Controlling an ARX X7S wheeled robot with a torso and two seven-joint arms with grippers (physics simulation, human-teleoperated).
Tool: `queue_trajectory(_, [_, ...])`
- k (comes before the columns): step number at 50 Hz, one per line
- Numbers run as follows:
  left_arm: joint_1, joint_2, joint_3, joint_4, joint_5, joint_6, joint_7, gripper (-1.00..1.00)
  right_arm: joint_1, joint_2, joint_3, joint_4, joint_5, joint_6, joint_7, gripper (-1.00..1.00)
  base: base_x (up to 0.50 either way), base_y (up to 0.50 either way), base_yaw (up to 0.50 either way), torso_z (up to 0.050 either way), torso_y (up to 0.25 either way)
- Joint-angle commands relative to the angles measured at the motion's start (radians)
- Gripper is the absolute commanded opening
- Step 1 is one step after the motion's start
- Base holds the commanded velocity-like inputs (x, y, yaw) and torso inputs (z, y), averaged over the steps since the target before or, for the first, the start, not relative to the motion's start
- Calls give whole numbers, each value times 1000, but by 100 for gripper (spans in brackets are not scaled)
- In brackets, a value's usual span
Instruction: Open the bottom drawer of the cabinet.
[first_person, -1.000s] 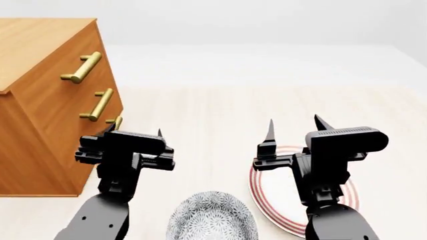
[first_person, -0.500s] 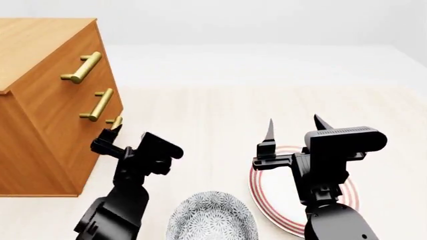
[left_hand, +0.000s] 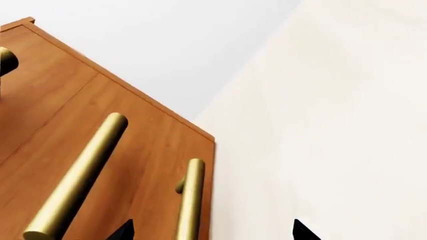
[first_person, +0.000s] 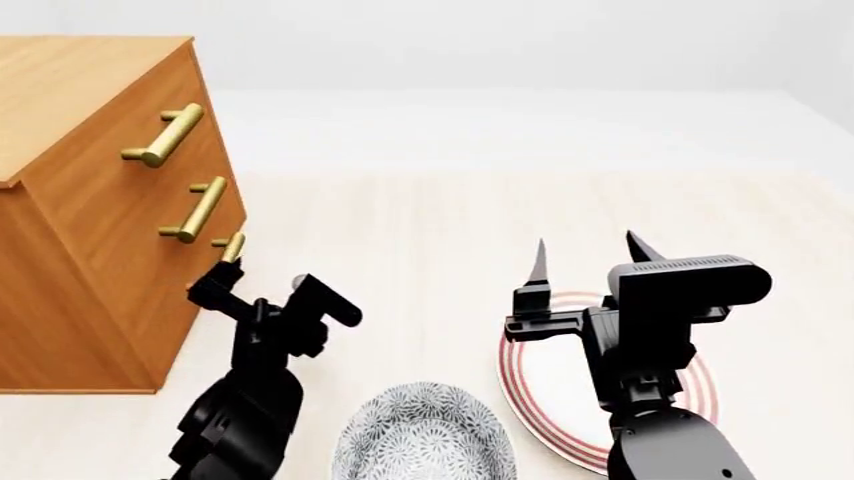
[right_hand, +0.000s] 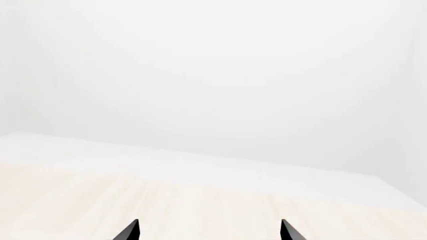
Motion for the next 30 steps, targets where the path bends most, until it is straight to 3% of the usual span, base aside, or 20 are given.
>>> queue_trajectory(1, [-76,35,12,-206,1,61,-29,100,3,4,-5,0,6,1,5,100,0,0,0,0,0])
queue_trajectory(3, [-92,43,11,-249,-3,78,-30,100,4,4,-5,1,6,1,6,100,0,0,0,0,0])
queue_trajectory(4, [-206,99,29,-399,1,215,-94,100,-7,2,-8,27,6,-28,3,100,0,0,0,0,0])
queue_trajectory(6, [-247,125,37,-699,-7,291,-110,100,-7,2,-9,32,7,-32,3,100,0,0,0,0,0])
queue_trajectory(30, [-280,94,155,-715,-134,195,-144,100,2,11,-17,14,19,-15,17,100,0,0,0,0,0])
